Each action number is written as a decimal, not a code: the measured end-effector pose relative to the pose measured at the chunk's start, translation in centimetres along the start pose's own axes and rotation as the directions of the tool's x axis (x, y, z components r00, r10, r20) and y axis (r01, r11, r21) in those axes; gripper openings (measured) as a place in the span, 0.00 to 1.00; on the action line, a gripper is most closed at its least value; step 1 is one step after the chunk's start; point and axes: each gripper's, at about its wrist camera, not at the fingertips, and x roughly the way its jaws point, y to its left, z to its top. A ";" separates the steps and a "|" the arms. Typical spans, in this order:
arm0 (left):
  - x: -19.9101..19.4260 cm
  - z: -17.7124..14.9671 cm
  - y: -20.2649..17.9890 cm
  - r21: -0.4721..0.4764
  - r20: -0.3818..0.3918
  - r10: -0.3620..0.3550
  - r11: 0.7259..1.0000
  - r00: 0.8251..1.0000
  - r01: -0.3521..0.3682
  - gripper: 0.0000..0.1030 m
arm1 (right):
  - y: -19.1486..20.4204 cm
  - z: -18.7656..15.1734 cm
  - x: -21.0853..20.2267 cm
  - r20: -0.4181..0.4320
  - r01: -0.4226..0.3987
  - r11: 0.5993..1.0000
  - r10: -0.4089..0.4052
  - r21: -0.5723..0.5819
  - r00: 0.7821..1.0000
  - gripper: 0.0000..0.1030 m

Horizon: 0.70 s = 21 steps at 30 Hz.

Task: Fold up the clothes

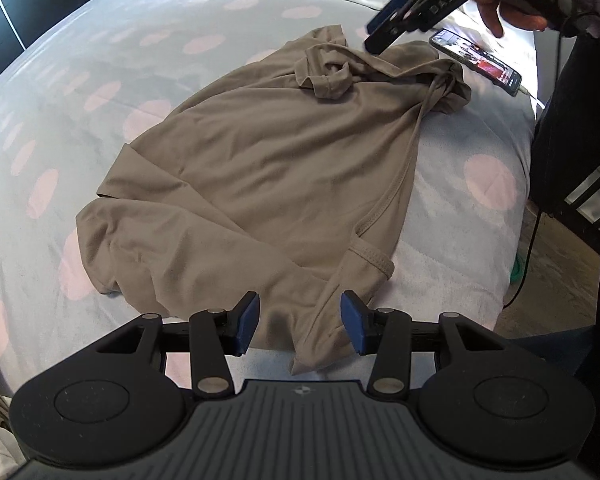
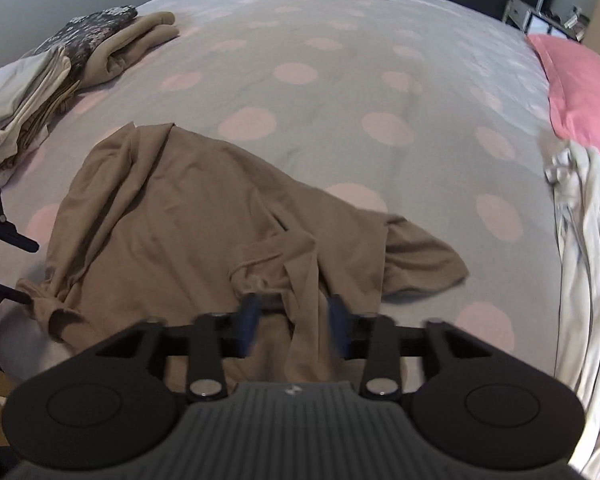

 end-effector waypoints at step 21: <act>0.8 0.1 0.1 -0.023 -0.004 -0.079 0.997 0.997 0.079 0.37 | -4.3 -1.5 -0.7 -0.117 0.230 0.969 -0.219 0.086 0.969 0.07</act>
